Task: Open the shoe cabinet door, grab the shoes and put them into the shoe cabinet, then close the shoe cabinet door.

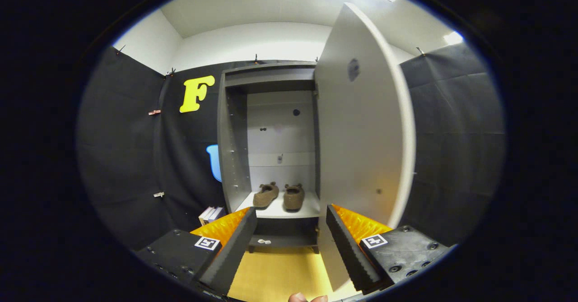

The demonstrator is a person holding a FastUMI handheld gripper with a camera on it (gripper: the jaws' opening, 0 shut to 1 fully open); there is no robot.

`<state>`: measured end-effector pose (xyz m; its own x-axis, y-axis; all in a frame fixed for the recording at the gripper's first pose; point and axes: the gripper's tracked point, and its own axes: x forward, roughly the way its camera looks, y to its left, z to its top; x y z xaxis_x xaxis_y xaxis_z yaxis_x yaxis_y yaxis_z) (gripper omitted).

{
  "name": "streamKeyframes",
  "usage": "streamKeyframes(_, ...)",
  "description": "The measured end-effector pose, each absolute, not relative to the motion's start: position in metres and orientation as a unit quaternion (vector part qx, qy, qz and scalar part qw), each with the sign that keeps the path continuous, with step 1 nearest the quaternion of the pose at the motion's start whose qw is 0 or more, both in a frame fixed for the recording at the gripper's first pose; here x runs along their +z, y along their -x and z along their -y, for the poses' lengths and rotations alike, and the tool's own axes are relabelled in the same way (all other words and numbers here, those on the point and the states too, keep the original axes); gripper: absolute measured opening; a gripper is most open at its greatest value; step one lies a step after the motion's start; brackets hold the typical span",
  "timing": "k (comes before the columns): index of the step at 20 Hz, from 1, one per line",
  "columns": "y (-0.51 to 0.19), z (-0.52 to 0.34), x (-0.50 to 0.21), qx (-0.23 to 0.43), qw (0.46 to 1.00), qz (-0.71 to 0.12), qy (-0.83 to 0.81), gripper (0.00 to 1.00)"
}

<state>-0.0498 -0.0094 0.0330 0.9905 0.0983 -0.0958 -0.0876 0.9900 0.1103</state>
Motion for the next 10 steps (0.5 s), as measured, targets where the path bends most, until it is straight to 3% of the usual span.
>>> streamKeyframes(10,0.066,0.141,0.03,-0.021,0.996,-0.062,-0.057,0.98)
